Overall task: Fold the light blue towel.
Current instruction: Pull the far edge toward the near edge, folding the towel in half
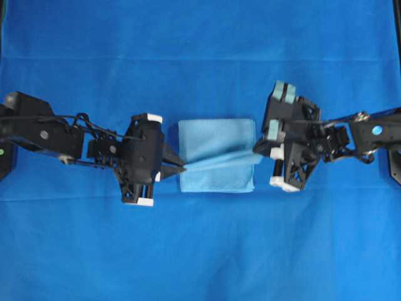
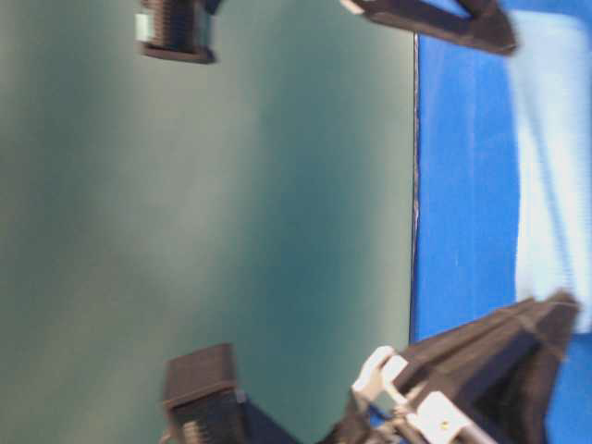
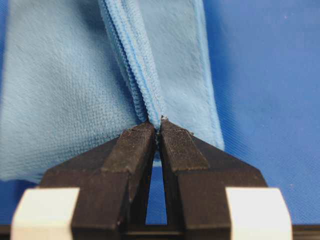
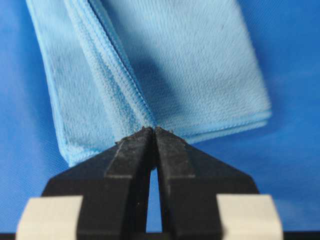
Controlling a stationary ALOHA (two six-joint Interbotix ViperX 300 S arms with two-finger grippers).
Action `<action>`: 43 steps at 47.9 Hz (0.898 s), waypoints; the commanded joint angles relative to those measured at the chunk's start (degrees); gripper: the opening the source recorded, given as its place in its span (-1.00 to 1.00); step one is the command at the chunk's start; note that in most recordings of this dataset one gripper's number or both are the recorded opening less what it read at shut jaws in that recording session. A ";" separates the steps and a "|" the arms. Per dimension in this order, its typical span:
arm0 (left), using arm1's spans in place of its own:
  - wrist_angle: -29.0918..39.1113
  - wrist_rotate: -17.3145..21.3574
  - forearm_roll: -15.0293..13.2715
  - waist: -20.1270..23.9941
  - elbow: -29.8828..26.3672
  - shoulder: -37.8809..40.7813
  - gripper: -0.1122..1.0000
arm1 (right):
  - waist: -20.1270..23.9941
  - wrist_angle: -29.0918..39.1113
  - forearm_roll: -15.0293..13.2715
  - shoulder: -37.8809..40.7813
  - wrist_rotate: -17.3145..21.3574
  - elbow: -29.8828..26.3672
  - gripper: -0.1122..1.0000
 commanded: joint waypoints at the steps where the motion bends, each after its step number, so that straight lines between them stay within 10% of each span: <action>1: -1.23 -0.26 -0.09 -0.97 -0.70 0.79 -0.74 | 0.18 -1.05 0.09 1.58 0.79 -0.18 -0.74; 27: -4.39 -0.88 -0.09 -2.37 -1.58 2.11 -0.72 | 1.14 -6.42 0.09 5.19 2.72 -0.44 -0.55; 36: -4.57 -1.14 -0.18 -2.37 -1.85 1.85 0.17 | 1.32 -6.33 -0.09 5.10 2.72 -1.23 0.38; 43: -2.72 -0.97 -0.18 -2.46 -1.93 0.09 0.65 | 2.11 -6.06 -0.18 3.60 2.02 -2.46 0.37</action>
